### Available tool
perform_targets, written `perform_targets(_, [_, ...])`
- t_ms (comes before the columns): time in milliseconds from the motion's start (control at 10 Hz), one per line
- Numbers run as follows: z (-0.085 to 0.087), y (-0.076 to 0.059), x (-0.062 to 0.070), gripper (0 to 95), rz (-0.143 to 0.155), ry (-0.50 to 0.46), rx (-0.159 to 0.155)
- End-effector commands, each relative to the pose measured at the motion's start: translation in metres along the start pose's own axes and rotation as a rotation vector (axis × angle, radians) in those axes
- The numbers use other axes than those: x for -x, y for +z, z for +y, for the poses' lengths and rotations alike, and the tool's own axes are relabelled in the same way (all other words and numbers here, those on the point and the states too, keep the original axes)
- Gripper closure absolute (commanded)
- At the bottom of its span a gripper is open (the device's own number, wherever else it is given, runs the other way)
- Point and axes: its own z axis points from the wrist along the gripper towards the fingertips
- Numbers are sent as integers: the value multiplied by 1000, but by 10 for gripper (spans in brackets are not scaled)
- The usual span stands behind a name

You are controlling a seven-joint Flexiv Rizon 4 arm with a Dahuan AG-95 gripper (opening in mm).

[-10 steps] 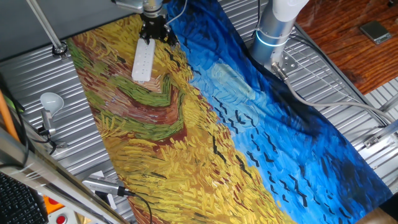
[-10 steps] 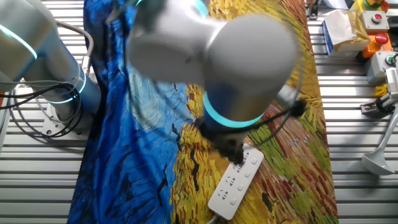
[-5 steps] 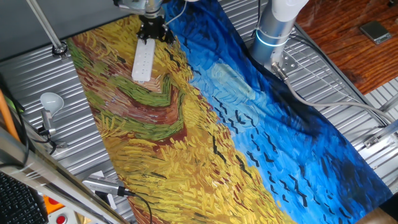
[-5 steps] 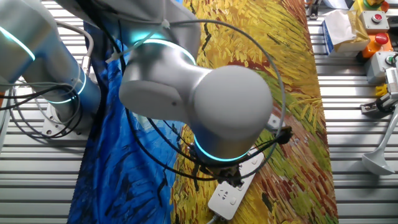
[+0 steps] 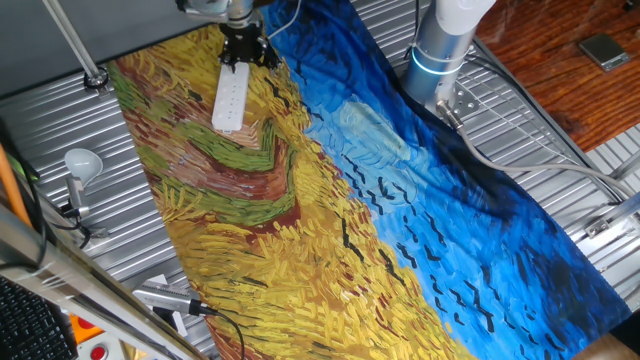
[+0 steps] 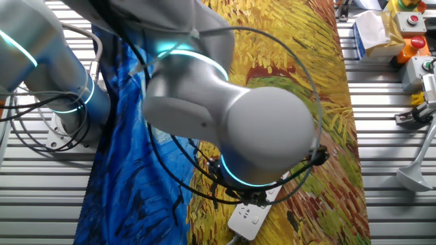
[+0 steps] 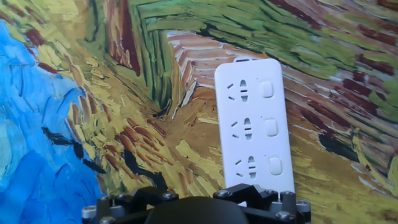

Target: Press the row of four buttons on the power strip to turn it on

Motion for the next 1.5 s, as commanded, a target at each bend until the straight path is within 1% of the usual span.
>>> perform_targets(100, [0,9,-4,0,1,4,-28])
perform_targets(200, [-4,17,-7,0,-4,-9,-30])
perform_targets(300, [-11,30,-11,0,-12,-30,-29])
perform_targets(400, [-16,37,-17,0,-8,-51,-34])
perform_targets(600, [-22,44,-26,0,5,-77,-47])
perform_targets(700, [-24,46,-28,0,5,-82,-53])
perform_targets(1000, [-27,47,-28,0,9,-85,-68])
perform_targets(1300, [-34,44,-29,0,10,-100,-68])
perform_targets(1500, [-35,46,-30,0,5,-103,-76])
